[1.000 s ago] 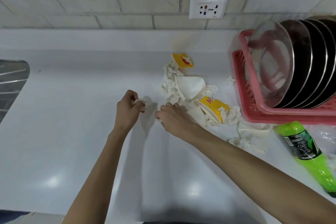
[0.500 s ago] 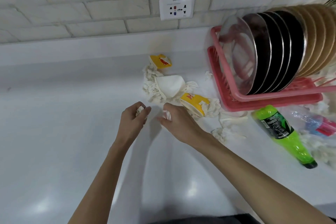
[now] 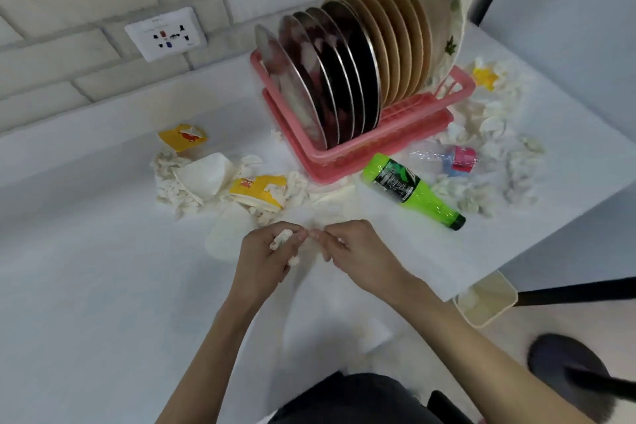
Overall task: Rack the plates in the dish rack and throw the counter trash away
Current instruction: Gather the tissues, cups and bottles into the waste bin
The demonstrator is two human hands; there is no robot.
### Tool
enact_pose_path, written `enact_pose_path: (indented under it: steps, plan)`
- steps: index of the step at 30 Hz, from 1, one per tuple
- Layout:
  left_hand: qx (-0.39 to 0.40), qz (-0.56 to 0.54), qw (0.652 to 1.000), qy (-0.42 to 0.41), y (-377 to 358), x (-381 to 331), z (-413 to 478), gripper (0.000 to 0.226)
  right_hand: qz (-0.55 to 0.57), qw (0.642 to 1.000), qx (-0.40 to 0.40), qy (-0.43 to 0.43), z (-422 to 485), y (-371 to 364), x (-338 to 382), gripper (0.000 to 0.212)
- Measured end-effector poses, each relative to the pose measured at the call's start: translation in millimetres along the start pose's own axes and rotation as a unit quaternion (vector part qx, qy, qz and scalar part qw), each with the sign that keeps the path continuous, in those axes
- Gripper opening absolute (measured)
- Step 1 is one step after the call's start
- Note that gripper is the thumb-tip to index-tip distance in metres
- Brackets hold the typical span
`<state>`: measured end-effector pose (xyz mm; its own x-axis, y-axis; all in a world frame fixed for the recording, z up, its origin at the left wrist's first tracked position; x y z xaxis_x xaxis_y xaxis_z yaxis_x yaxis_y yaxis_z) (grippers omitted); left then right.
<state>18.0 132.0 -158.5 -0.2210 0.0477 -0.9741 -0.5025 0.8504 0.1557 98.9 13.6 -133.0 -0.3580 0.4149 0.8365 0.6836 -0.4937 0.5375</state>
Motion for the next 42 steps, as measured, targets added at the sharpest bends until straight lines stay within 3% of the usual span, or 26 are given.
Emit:
enact_pose_path:
  steps: [4,12,17,22,34,42]
  plan:
    - [0.086,0.06,0.994,-0.034,-76.7,-13.2,-9.6,0.021,-0.02,0.996,-0.084,-0.035,-51.5,54.6,-43.0,0.055]
    - [0.201,0.049,0.978,-0.022,-235.9,-29.0,-67.5,0.051,0.019,0.977,-0.159,-0.137,-189.5,145.0,-129.5,0.052]
    - [0.26,0.094,0.96,-0.042,-327.3,-25.4,-101.4,0.051,0.024,0.955,-0.222,-0.195,-269.9,195.7,-184.9,0.036]
    - [0.314,0.137,0.938,-0.057,-404.1,-23.2,-122.7,0.048,0.018,0.931,-0.259,-0.255,-328.9,227.1,-236.8,0.045]
    - [0.439,0.202,0.875,-0.032,-534.1,19.4,-96.7,0.041,0.039,0.877,-0.318,-0.359,-366.4,256.0,-347.2,0.047]
    - [0.484,0.205,0.851,-0.004,-605.2,97.5,-45.4,0.015,0.041,0.839,-0.352,-0.412,-351.4,270.2,-451.2,0.045]
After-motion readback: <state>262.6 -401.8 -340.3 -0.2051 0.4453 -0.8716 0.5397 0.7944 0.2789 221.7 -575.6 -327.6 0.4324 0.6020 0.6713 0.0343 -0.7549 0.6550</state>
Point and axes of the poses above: each hand's wrist, its own z-axis towards the middle knuckle, its own y-axis out of the back of the hand, x = y × z, the point moved 10 cm from there along z, towards the middle knuckle, and after that the axes turned 5 degrees about -z, right-handed, at the moved point
